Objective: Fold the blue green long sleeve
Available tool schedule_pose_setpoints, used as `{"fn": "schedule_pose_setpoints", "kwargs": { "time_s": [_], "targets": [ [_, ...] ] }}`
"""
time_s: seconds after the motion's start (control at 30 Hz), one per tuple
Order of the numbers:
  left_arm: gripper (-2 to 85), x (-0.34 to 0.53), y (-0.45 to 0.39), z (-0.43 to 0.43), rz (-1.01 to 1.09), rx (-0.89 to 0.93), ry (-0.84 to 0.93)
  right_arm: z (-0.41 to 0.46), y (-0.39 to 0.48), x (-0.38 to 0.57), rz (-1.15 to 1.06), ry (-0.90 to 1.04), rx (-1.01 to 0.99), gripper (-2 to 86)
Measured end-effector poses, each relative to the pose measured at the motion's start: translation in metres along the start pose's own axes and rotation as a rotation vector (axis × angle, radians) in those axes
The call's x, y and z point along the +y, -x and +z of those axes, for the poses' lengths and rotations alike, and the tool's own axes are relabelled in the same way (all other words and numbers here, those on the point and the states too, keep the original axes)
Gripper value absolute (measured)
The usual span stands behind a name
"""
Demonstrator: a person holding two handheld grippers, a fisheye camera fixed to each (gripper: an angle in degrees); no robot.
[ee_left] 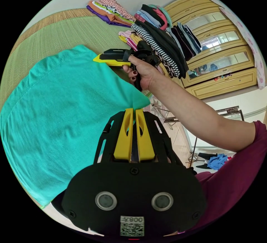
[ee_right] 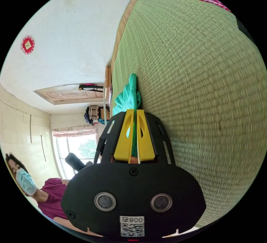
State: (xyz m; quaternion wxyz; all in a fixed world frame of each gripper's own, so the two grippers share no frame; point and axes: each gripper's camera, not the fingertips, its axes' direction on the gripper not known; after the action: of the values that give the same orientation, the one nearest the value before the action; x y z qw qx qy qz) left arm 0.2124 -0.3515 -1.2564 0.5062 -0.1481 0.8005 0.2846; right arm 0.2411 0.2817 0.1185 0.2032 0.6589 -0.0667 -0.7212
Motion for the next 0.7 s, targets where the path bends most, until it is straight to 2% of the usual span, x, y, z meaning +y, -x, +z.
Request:
{"fn": "schedule_pose_setpoints", "kwargs": {
  "time_s": [0.37, 0.7],
  "targets": [
    [1.2, 0.066, 0.03, -0.038, 0.006, 0.08, -0.023, -0.016, 0.028, 0.022, 0.018, -0.085, 0.009, 1.1],
    [1.0, 0.168, 0.088, -0.127, -0.039, 0.158, -0.178, 0.002, 0.109, 0.024, -0.061, -0.117, 0.013, 1.1]
  ]
}}
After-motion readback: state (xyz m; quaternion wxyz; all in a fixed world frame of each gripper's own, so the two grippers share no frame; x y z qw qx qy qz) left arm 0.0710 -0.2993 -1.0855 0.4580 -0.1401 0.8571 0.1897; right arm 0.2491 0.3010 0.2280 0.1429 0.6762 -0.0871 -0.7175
